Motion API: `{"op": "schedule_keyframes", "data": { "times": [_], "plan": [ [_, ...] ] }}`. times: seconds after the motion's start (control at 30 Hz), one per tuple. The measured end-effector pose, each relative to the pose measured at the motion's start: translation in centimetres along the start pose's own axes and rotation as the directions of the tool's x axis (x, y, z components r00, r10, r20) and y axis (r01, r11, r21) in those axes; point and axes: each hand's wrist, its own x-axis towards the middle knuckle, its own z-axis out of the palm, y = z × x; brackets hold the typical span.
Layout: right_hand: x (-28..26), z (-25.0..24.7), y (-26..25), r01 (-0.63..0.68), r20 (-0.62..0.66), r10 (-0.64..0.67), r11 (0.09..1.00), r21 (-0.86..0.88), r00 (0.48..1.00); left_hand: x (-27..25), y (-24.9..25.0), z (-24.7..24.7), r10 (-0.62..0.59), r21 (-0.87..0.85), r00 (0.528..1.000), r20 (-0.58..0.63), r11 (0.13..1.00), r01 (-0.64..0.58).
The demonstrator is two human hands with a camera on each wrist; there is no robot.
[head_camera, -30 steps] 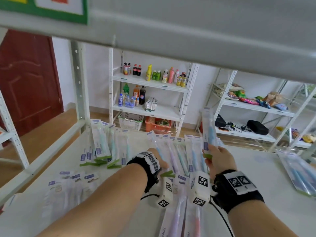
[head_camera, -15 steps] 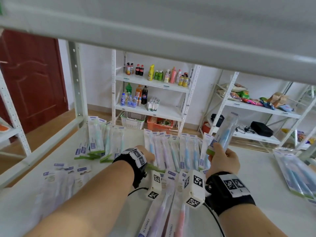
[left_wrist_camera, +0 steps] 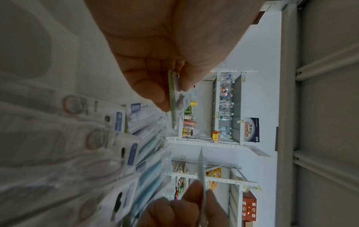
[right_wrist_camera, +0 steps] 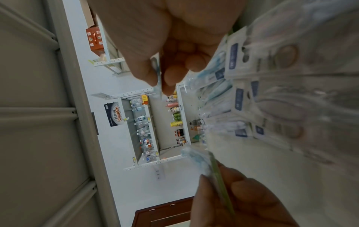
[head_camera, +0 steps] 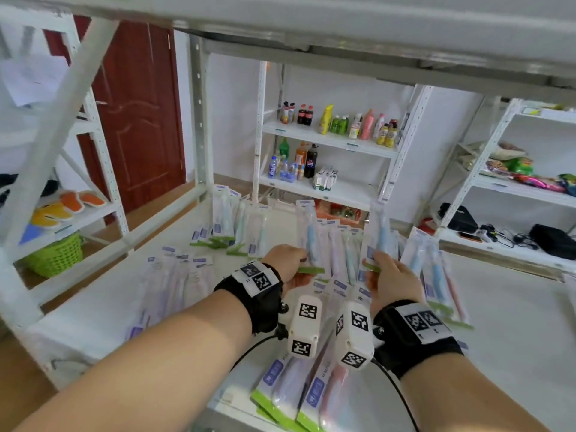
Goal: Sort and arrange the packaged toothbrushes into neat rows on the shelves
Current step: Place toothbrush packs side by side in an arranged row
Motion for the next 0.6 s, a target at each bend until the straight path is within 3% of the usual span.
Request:
{"op": "schedule_keyframes", "data": {
  "times": [0.17,0.4,0.6],
  "plan": [
    [-1.3,-0.9,0.2,-0.047,0.036,0.047,0.999,0.014,0.998,-1.8,0.1,0.3,0.020,0.034,0.998,0.059,0.999,-0.022],
    [-2.2,-4.7,-0.6,-0.029,-0.103,0.033,0.999,0.034,0.994,-2.5,-0.7,2.3,0.123,0.339,0.980,0.156,0.925,-0.170],
    [-3.0,-11.2,-1.2,0.032,-0.269,-0.060,0.994,-0.106,0.961,-3.9,-2.2,6.6,0.029,0.253,0.961,0.274,0.962,-0.101]
  ]
}}
